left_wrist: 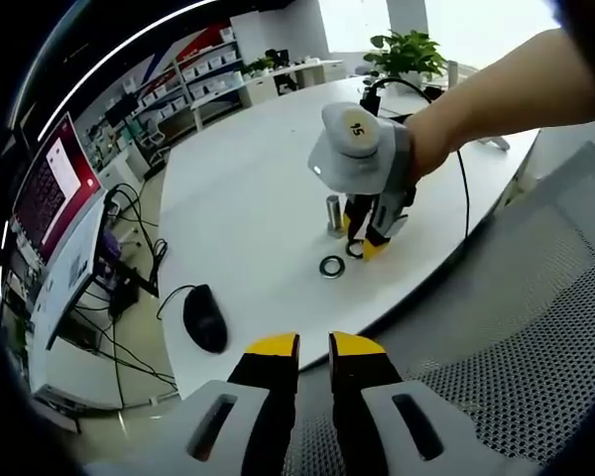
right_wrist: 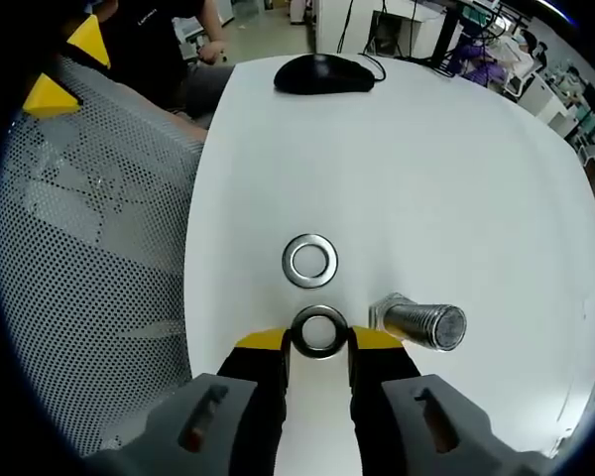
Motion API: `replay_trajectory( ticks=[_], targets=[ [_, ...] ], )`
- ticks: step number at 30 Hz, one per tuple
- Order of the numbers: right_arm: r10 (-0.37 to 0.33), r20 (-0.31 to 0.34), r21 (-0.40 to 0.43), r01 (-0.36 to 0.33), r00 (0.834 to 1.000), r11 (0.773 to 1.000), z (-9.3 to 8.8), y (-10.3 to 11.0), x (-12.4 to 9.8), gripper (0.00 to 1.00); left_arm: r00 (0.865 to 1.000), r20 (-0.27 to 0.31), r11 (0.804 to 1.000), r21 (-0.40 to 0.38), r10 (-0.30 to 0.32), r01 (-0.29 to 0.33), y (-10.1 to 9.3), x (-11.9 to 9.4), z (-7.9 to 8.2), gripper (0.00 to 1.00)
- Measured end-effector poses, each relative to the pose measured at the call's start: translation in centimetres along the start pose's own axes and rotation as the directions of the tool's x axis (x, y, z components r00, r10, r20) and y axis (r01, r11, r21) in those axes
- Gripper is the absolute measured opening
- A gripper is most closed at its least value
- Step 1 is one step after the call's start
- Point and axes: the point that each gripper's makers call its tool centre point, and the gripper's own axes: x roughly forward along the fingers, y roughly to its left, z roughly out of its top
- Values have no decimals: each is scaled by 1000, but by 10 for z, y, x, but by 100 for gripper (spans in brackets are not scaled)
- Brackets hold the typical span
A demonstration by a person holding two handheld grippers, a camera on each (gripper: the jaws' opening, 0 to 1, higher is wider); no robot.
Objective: Place the washer onto the threaded stud by aligning its center hole with the stud, sliding it down to the base, and recovering from edge contact or off-axis alignment until the washer reaches the visible bottom stop.
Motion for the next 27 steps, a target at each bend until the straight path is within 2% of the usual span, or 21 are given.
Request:
replay_trajectory(
  ticks=[2, 5, 19, 27],
  targets=[
    [2, 3, 3, -2, 1000, 1000, 0, 0, 0, 25, 1000, 4, 1000, 0, 1, -1, 0, -1, 1, 10],
    [7, 6, 9, -7, 1000, 1000, 0, -1, 0, 24, 1000, -24, 1000, 3, -10, 10, -2, 0, -4, 10],
    [16, 13, 32, -17, 1000, 999, 0, -1, -7, 24, 999, -30, 1000, -1, -18, 18, -3, 2, -5, 10],
    [22, 23, 27, -23, 999, 999, 5, -1, -24, 24, 1000, -27, 1000, -3, -14, 14, -2, 2, -5, 10]
  ],
)
